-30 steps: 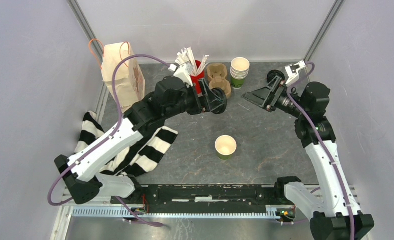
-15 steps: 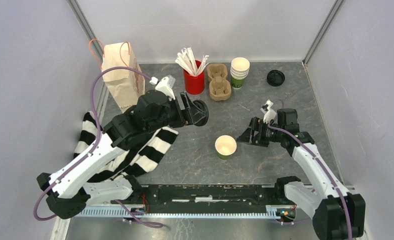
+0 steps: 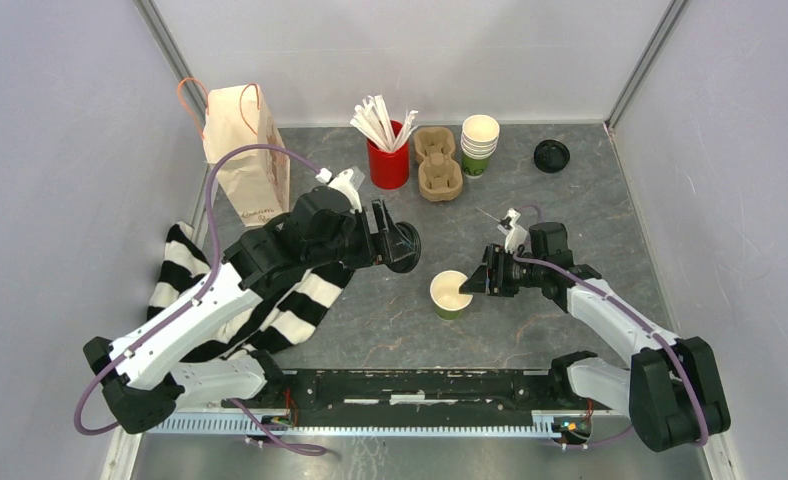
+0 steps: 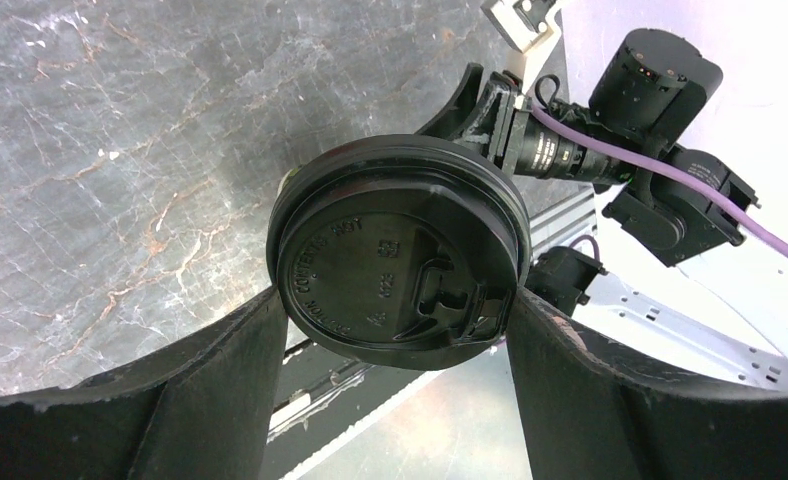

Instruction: Pack the takeout coffee

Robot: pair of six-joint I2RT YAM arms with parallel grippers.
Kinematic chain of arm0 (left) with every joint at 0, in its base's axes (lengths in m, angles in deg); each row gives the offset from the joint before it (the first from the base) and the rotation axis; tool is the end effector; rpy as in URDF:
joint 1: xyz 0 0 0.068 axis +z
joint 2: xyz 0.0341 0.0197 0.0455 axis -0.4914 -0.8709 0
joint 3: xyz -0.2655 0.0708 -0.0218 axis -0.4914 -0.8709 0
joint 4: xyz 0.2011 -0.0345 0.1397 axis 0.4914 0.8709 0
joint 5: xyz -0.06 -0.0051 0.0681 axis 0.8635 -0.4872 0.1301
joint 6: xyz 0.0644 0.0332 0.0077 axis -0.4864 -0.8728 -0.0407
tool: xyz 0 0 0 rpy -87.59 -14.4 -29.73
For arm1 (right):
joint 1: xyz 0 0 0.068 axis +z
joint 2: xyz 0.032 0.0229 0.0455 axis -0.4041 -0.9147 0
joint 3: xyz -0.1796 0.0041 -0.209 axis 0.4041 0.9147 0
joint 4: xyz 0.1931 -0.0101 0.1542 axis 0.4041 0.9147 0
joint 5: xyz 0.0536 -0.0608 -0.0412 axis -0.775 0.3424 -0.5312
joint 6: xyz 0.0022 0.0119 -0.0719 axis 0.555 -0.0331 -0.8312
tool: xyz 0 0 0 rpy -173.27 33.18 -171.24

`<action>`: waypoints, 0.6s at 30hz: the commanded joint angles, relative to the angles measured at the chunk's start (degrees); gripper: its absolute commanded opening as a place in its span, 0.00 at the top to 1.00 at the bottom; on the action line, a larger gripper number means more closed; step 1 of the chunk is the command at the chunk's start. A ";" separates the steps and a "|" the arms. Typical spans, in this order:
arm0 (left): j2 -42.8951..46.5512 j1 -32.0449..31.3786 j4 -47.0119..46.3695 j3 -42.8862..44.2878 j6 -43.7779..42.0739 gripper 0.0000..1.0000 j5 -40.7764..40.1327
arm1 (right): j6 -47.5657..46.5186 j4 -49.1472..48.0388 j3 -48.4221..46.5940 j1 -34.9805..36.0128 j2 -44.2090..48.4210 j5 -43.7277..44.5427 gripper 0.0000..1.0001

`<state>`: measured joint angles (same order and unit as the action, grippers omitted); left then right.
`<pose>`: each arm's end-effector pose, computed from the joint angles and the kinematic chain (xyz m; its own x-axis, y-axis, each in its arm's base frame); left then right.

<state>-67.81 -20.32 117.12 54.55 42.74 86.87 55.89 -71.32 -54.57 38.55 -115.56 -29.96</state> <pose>0.1501 -0.1761 0.3704 -0.8034 -0.2307 -0.5490 0.2216 0.7398 -0.6352 0.1893 0.0908 0.1817 -0.9237 0.1292 -0.3606 -0.2042 0.6304 0.7489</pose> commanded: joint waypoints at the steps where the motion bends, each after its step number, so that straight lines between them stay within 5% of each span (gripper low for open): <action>1: -0.96 -0.65 -0.25 -0.42 2.35 0.22 1.93 | 3.90 -8.14 0.57 2.24 -1.39 -0.78 0.40; 13: -9.58 -7.30 3.87 3.11 1.51 0.24 -2.50 | 9.44 -15.83 -0.15 9.77 -4.69 0.14 0.42; 18: -13.93 -8.54 6.80 6.58 -0.56 0.24 -4.02 | -0.40 1.36 -9.49 9.56 -2.86 10.32 0.29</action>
<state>-79.40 -27.95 121.82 56.12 43.33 85.86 62.93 -79.91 -55.44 48.21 -120.11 -28.60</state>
